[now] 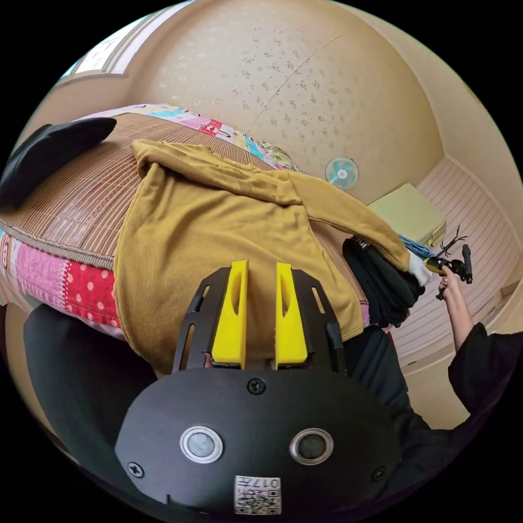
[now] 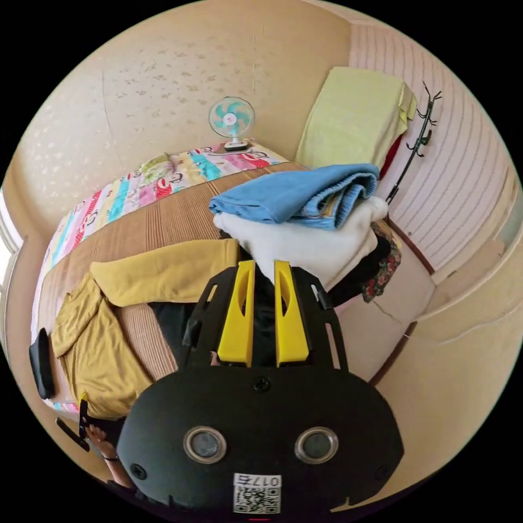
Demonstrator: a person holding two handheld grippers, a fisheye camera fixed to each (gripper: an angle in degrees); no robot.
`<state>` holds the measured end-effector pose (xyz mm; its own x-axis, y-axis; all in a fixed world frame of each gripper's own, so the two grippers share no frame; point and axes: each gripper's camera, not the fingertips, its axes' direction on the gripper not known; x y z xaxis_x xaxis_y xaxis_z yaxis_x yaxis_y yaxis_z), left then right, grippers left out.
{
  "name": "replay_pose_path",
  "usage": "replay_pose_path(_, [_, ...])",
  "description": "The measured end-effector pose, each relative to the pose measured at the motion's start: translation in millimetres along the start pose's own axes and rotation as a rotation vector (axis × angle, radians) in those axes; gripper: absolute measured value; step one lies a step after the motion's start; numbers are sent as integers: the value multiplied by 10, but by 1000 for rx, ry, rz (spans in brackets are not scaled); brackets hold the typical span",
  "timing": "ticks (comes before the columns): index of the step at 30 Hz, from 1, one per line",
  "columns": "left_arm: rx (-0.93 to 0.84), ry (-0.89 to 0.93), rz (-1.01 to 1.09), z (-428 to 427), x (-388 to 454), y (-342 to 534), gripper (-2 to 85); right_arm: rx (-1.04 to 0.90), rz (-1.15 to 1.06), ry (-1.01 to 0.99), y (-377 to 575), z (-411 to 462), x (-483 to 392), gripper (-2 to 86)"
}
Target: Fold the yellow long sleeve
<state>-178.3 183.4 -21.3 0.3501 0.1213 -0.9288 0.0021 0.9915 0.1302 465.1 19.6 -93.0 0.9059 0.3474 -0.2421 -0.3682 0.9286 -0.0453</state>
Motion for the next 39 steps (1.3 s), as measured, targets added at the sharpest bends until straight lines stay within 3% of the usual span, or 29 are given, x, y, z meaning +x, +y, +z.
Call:
replay_pose_path(2, [2, 27, -16, -65, -60, 32, 83, 18, 40, -93, 299, -47, 99, 69])
replay_pose_path(5, [6, 63, -44, -140, -143, 60, 82, 103, 75, -407, 835, -135, 127, 75])
replay_pose_path(7, [-3, 83, -49, -147, -171, 26, 83, 60, 148, -572, 936, 135, 110, 83])
replay_pose_path(13, [-18, 107, -44, -172, -191, -64, 87, -181, 384, -661, 698, 1203, 34, 108])
replay_pose_path(15, [-15, 123, -65, -191, -232, -67, 86, -234, 444, -611, 644, 1436, 26, 89])
replay_pose_path(17, [-8, 142, -90, -210, -281, -75, 83, -189, 473, -585, 616, 1387, -26, 61])
replay_pose_path(21, [1, 170, -120, -237, -337, -126, 80, 195, 227, -402, 466, 337, -799, 38])
replay_pose_path(24, [-4, 179, -111, -210, -297, -161, 81, 482, -29, -542, 575, -308, -1776, 35])
replay_pose_path(26, [-9, 173, -95, -182, -244, -181, 83, 532, -215, -655, 705, -495, -2498, 34])
replay_pose_path(29, [-16, 171, -70, -134, -154, -209, 86, 376, -562, -913, 1197, -339, -3775, 36])
replay_pose_path(33, [13, 185, -54, -189, -108, -250, 88, -166, -974, -1186, 2409, 606, -4933, 49])
replay_pose_path(35, [52, 160, -52, -303, -117, -258, 89, -284, -1007, -1147, 2767, 974, -4925, 63])
replay_pose_path(39, [177, 33, -84, -711, -205, -258, 91, -278, -847, -1090, 2903, 1319, -3922, 80])
